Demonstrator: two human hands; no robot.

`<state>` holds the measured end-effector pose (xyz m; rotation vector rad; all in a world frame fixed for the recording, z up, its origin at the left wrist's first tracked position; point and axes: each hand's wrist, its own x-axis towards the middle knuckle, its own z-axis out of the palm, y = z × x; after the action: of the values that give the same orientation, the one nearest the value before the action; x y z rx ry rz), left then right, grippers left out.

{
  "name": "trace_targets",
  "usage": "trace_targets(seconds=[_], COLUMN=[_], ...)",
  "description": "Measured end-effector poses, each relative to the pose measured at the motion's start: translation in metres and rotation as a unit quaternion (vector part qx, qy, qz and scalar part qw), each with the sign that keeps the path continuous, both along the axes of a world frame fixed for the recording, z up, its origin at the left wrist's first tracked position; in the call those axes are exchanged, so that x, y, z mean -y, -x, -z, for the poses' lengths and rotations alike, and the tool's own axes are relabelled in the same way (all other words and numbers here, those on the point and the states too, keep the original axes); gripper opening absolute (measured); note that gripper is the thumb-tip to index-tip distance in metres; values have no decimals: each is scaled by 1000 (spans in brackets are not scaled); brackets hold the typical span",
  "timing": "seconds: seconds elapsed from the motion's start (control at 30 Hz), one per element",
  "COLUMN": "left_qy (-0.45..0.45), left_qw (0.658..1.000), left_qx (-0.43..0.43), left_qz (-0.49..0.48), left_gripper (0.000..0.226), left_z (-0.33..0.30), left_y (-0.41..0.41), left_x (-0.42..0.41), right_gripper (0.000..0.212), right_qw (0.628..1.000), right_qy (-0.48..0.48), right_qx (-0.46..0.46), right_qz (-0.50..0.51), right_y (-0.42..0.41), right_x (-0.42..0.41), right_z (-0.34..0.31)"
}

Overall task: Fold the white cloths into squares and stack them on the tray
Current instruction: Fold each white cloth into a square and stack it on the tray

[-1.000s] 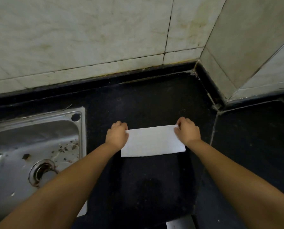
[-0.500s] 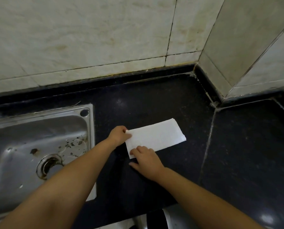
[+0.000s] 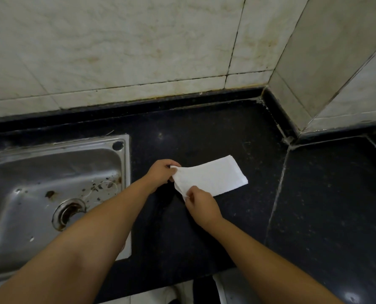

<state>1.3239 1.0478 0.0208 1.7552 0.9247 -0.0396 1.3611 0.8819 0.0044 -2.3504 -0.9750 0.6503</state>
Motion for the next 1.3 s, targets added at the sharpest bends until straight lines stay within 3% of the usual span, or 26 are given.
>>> trace_targets(seconds=[0.13,0.27,0.37,0.53,0.77,0.87,0.93,1.03,1.17,1.3], left_qy=[-2,-16,17,69,99,59,-20,-121,-131,-162], left_qw=[999,996,993,988,984,994,998,986,971,966], left_qx=[13,4,-40,-93,-98,-61,-53,-115,-187,-187], left_qz=[52,93,111,103,111,68,23,7,69,78], left_gripper=[30,22,16,24,18,12,11,35,54,38], left_z=[-17,-27,-28,-17,-11,-9,-7,3,20,24], left_y=[-33,-81,-115,-159,-172,-164,-151,-123,-99,-94], left_x=[5,23,41,68,86,73,61,47,55,70], right_gripper=[4,7,13,16,11,20,25,31,31,35], right_qw=[985,968,964,952,963,966,968,972,963,953], right_qy=[-72,-80,-35,48,134,109,95,125,196,227], right_qx=[-96,-150,-141,-132,-61,-47,-41,-44,-52,-67], right_qz=[120,183,223,272,225,232,230,193,176,188], right_y=[-28,-66,-94,-121,-135,-150,-161,-171,-171,-170], right_x=[15,33,50,72,80,71,59,41,20,14], right_z=[-14,-23,-22,-10,-4,-8,-13,-15,-11,-7])
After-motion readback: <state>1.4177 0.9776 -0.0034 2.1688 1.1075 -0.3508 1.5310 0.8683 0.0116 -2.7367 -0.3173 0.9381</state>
